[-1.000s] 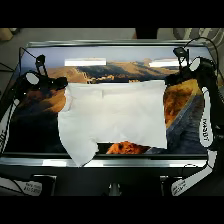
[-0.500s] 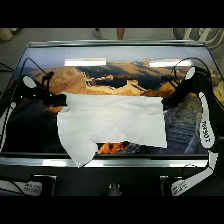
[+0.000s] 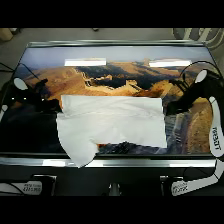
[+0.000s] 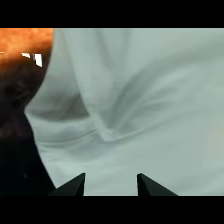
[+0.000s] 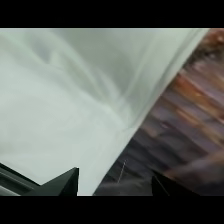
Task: Fold the shirts.
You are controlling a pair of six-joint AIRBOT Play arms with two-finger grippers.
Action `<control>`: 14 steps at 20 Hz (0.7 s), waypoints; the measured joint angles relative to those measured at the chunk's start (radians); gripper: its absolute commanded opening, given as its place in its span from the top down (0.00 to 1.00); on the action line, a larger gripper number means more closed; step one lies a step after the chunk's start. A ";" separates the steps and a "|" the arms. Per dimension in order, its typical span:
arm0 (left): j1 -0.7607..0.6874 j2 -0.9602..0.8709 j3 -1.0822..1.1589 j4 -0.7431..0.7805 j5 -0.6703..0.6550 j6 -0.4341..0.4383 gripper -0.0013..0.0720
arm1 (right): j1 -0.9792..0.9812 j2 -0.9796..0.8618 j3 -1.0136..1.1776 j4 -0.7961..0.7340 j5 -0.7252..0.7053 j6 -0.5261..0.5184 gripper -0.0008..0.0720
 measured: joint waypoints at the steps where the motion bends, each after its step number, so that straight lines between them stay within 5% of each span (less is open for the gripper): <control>1: 0.020 0.024 -0.022 0.003 -0.012 0.000 0.42 | -0.030 0.027 -0.020 -0.003 0.018 -0.002 0.35; 8: 0.076 0.283 -0.511 -0.033 0.041 0.060 0.42 | -0.127 0.249 -0.391 -0.002 -0.063 -0.034 0.35; 14: 0.079 0.371 -0.717 -0.098 0.117 0.103 0.42 | -0.136 0.309 -0.529 0.019 -0.129 -0.052 0.29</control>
